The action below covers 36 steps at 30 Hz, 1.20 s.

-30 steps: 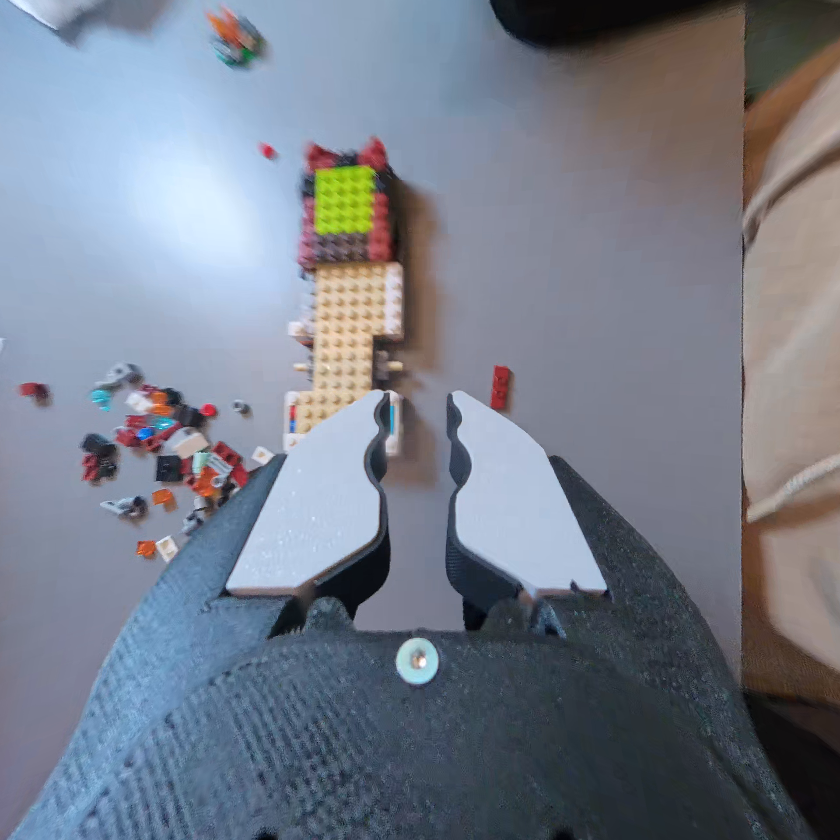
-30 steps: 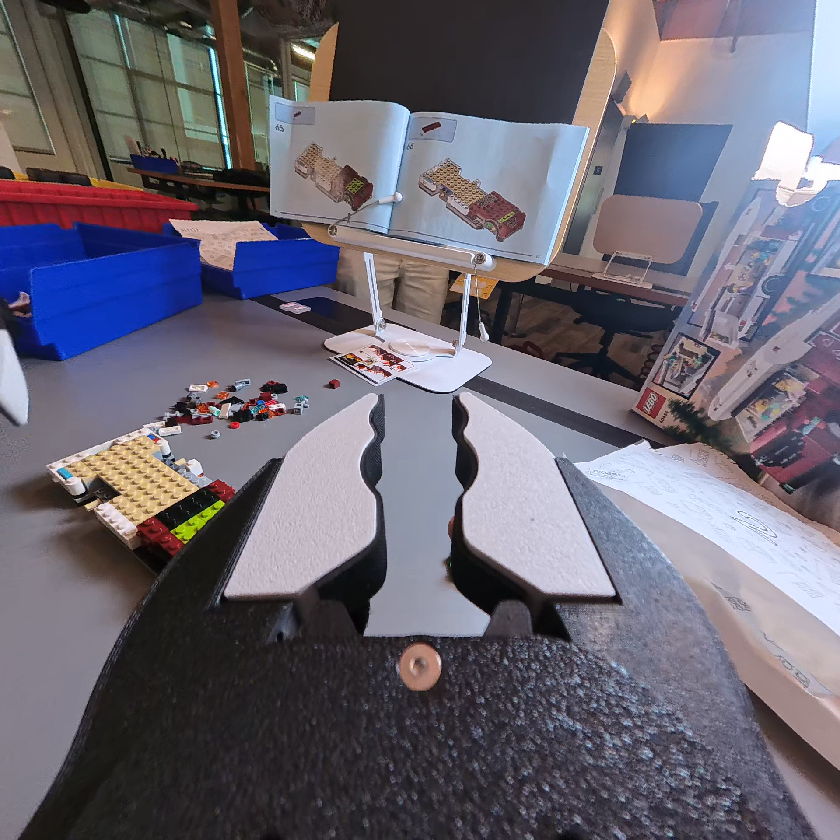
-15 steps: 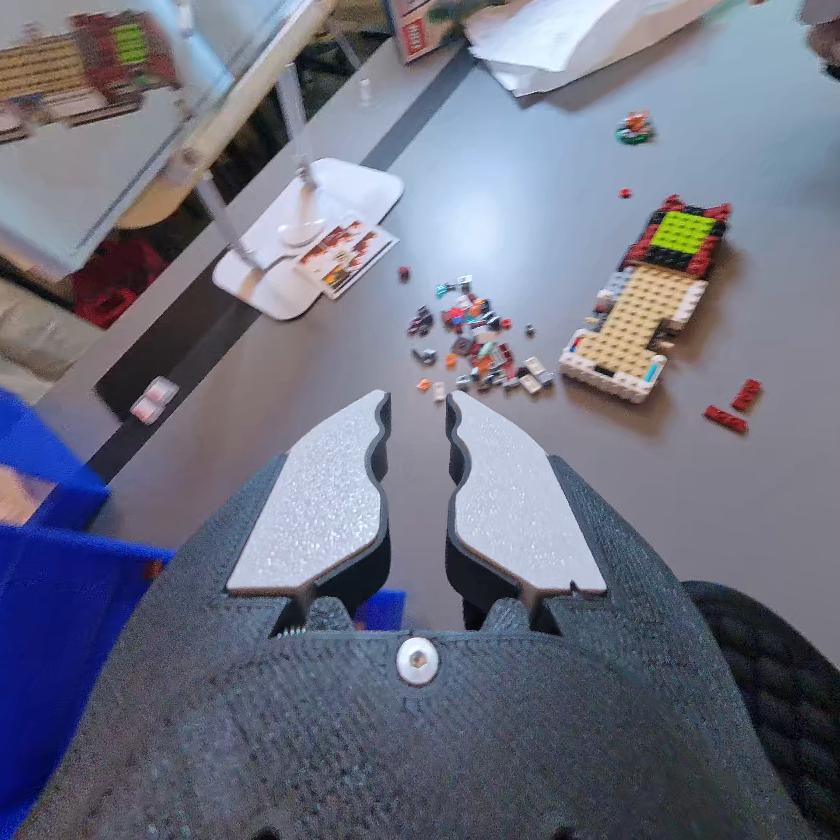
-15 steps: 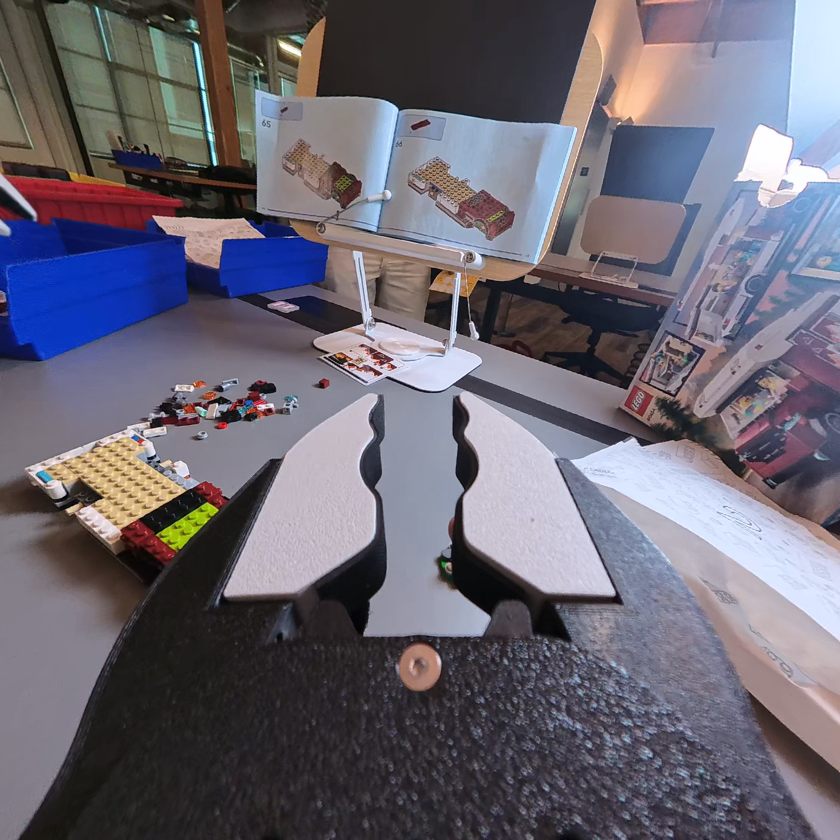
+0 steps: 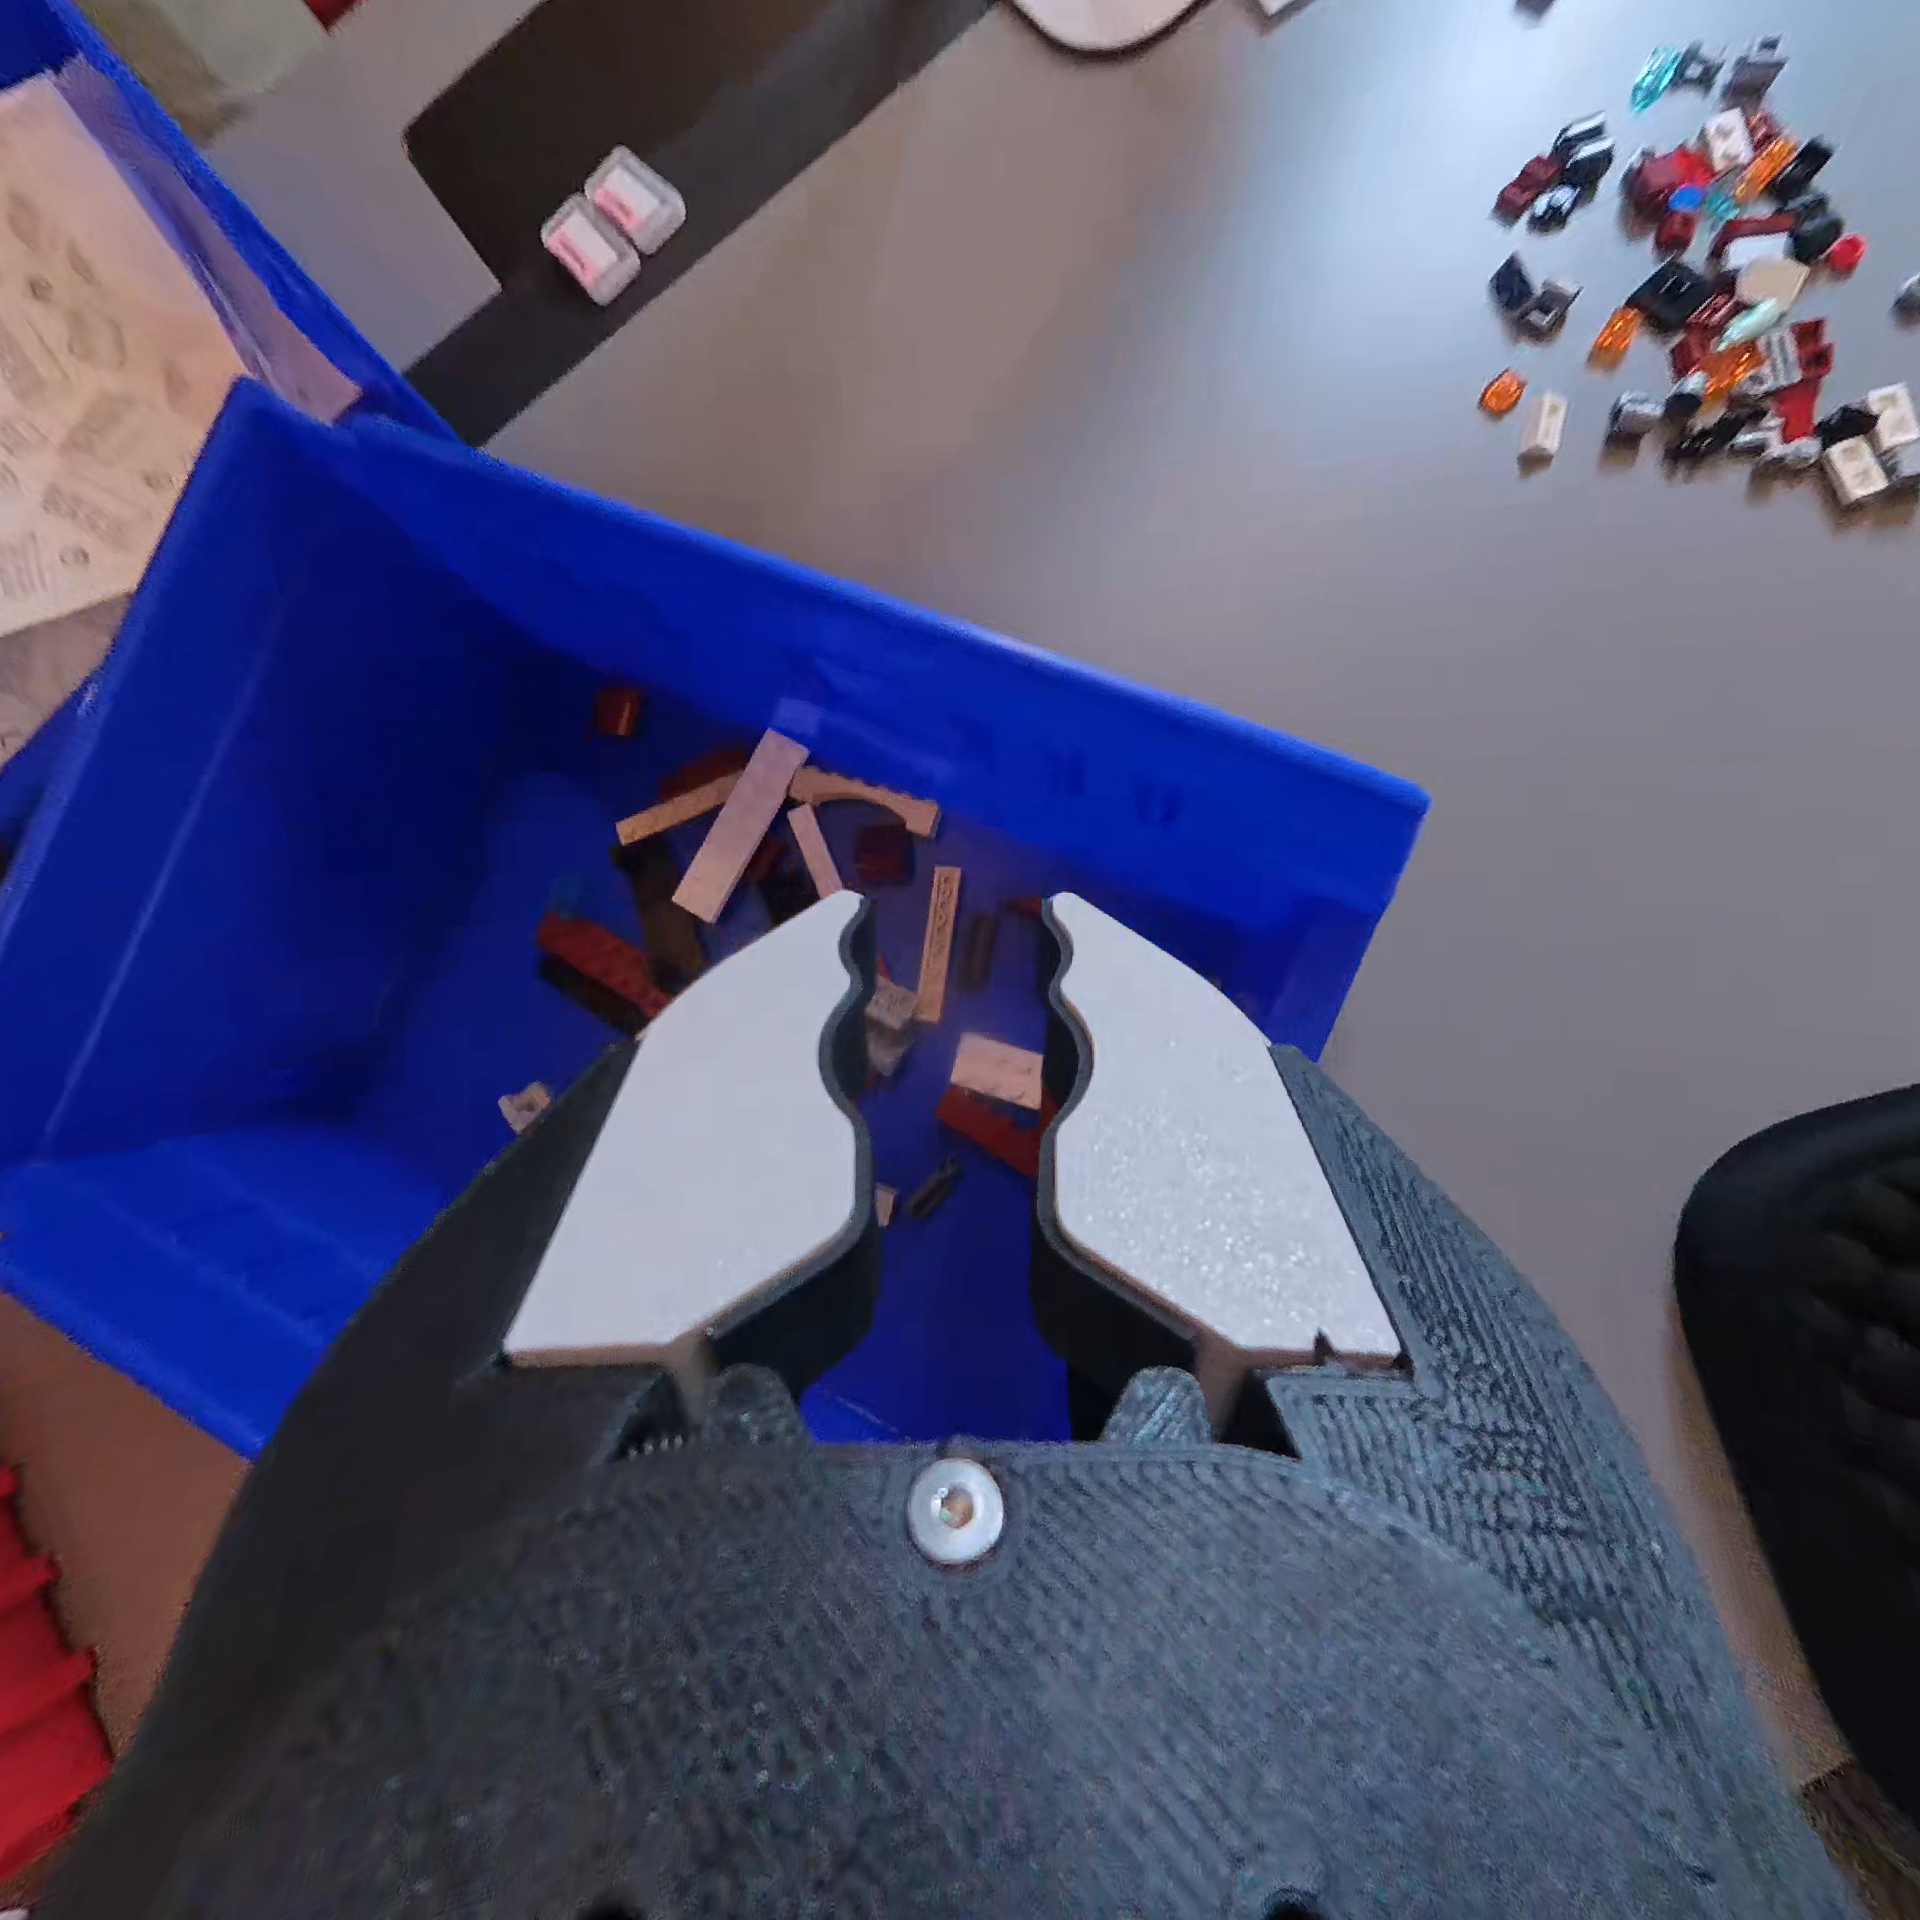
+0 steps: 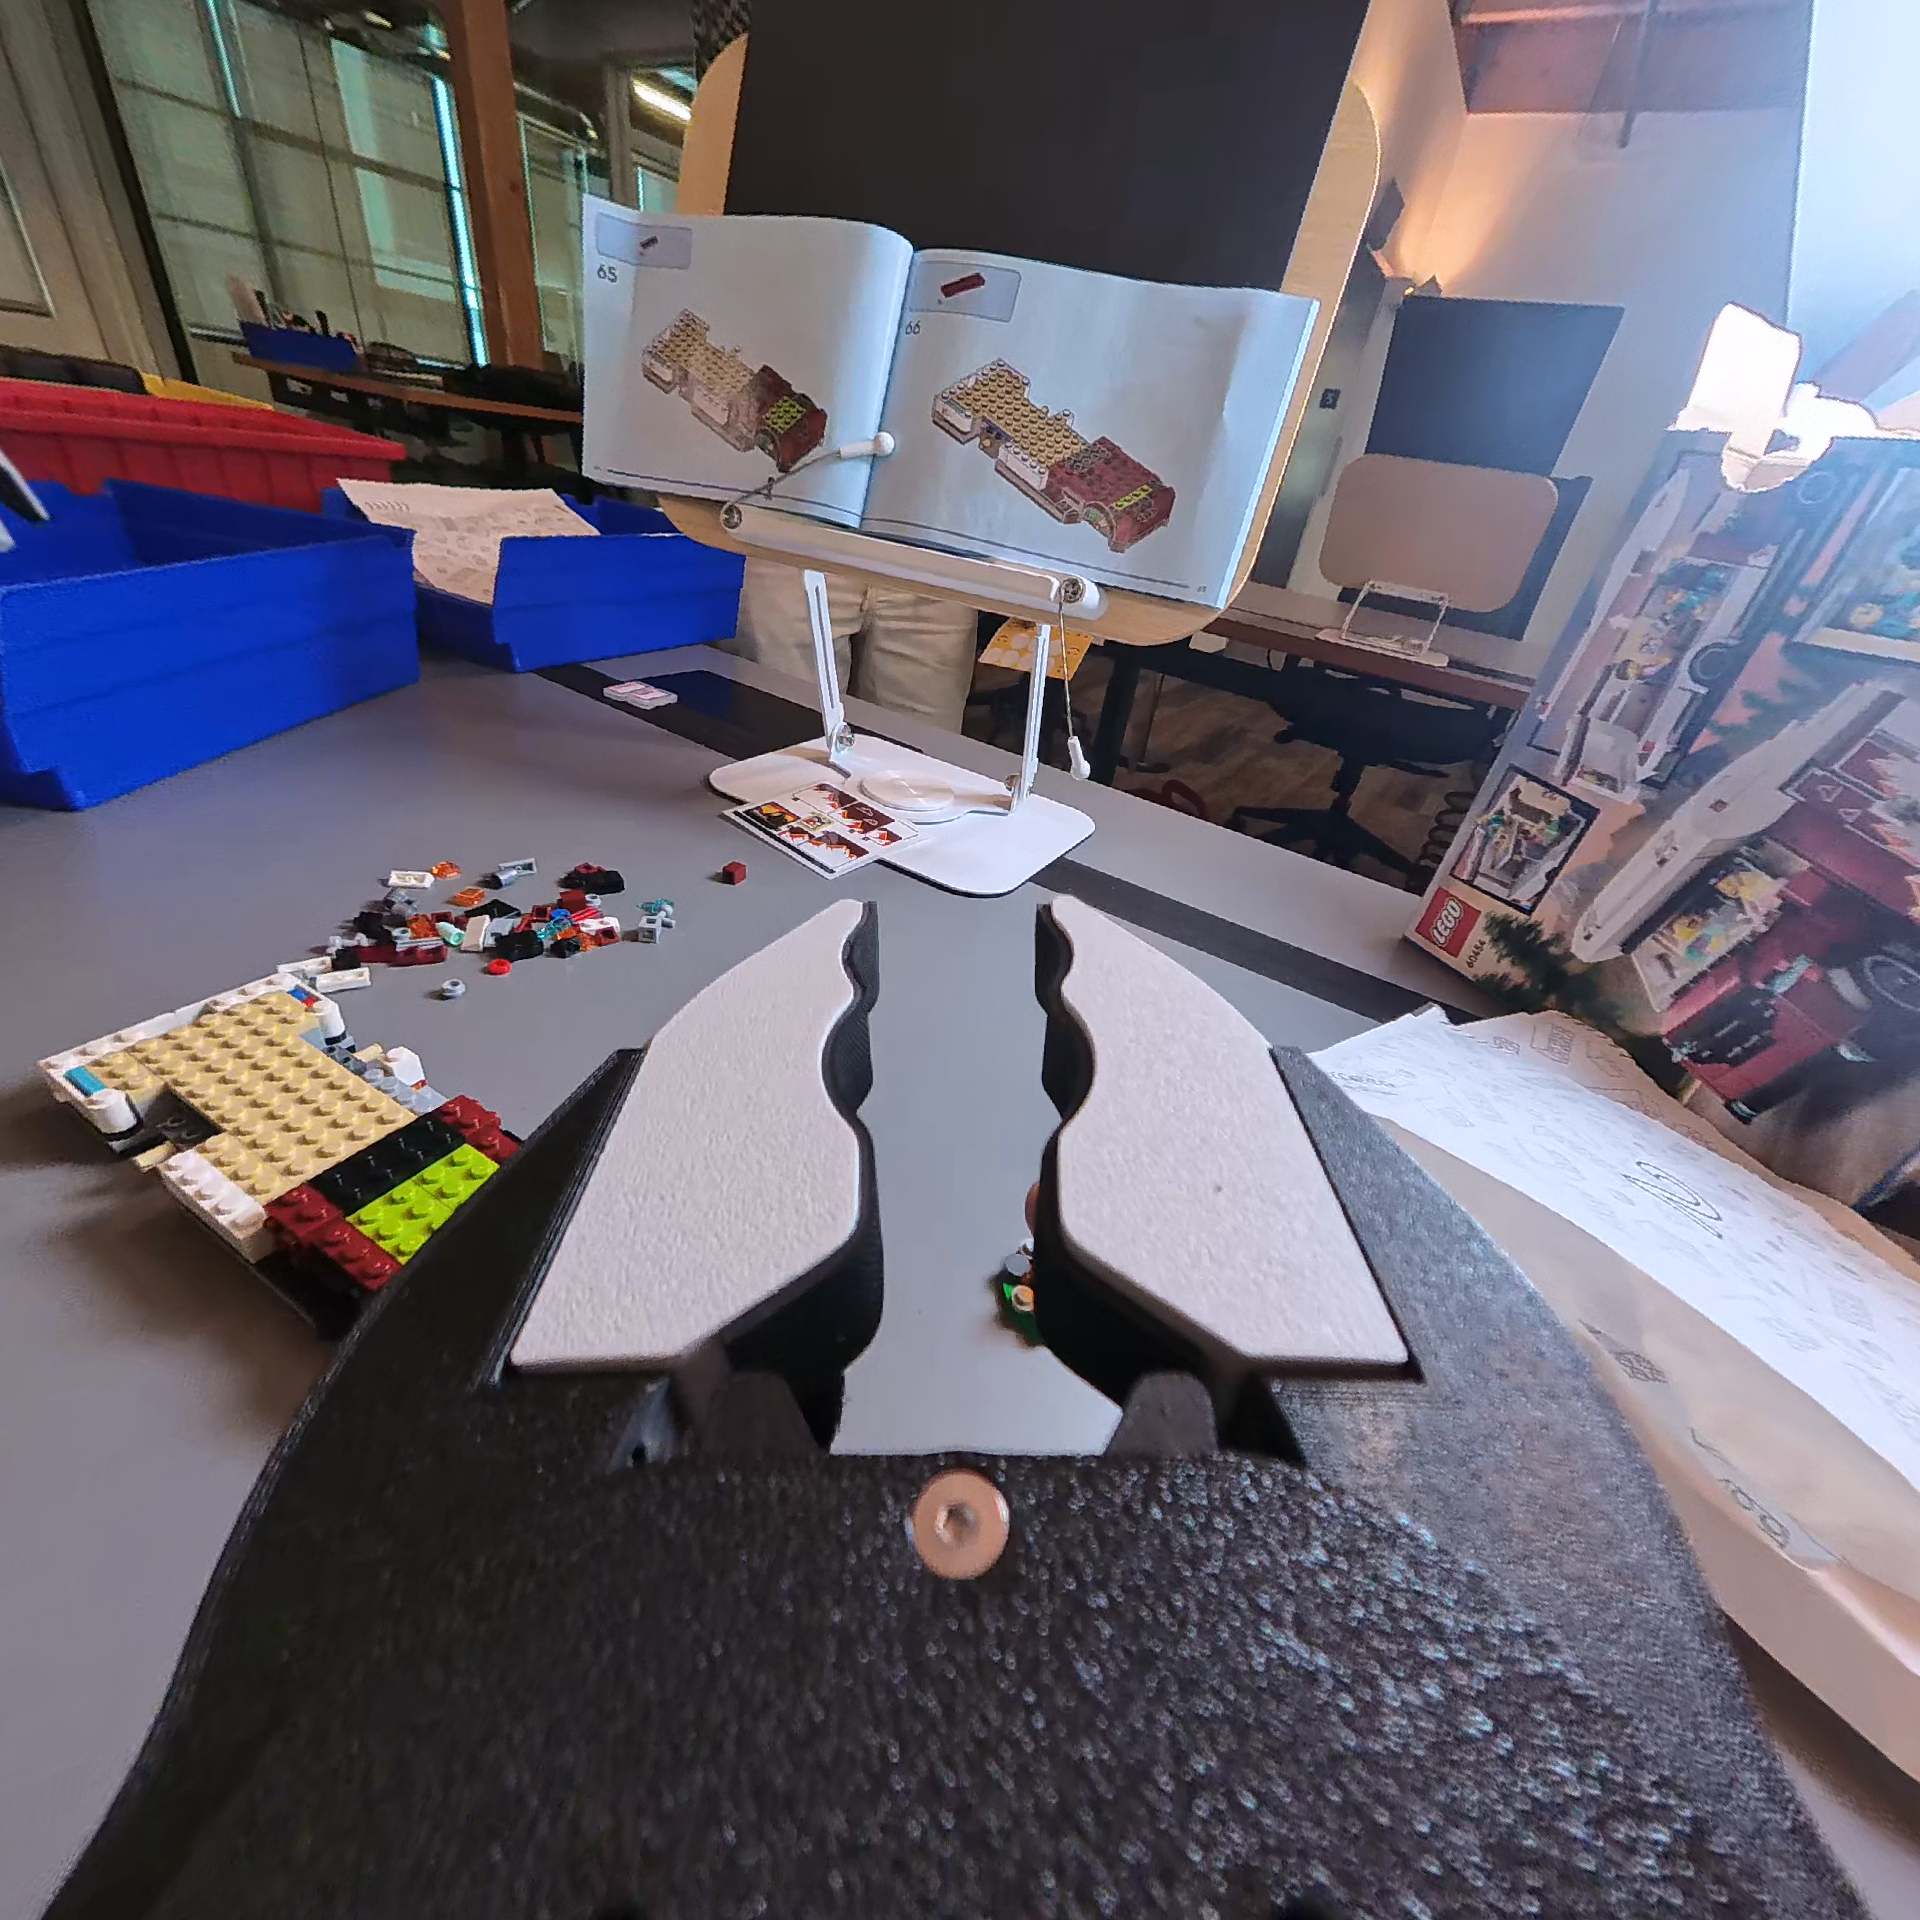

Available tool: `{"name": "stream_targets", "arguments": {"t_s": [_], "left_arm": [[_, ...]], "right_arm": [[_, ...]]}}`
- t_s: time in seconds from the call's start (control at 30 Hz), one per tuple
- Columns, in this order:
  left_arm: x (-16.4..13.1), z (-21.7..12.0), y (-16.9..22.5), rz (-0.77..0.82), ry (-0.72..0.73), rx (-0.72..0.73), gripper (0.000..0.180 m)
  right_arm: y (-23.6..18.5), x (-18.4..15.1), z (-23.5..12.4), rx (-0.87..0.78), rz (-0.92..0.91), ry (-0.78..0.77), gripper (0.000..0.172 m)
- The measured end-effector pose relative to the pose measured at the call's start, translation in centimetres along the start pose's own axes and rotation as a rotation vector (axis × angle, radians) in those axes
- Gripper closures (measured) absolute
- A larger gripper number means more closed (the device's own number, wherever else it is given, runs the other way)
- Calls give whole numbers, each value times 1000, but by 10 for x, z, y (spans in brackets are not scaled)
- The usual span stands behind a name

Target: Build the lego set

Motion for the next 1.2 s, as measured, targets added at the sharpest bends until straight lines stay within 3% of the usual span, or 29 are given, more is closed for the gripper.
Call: {"name": "stream_targets", "arguments": {"t_s": [0.23, 0.43, 0.7, 0.97, 1.07, 1.2], "left_arm": [[-20, 13, -26, 3, -154, 28, 149], [-40, 30, -30, 71, -343, -79, 151], [-55, 55, -42, 173, -506, -111, 152], [-63, 73, -45, 297, -537, -216, 149], [-62, 76, -41, 302, -526, -268, 162], [-64, 74, -45, 343, -522, -245, 163]], "right_arm": [[0, 2, -3, -11, -12, 9, 143], [2, 1, -2, -21, -13, 1, 143], [5, -3, 0, -33, -12, -12, 142], [10, -5, 0, -56, -7, -21, 142], [11, -7, 1, -58, -3, -31, 142], [10, -10, 3, -56, -4, -43, 142]]}}
Point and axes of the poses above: each gripper's, where its closed fingertips meet, z out along the fingers, x out of its top, y = z × x across the jaws, the point moved 7 cm from there along -z, back along the fingers, and after that the axes turned 3 degrees about -x, right-handed, at the moved point
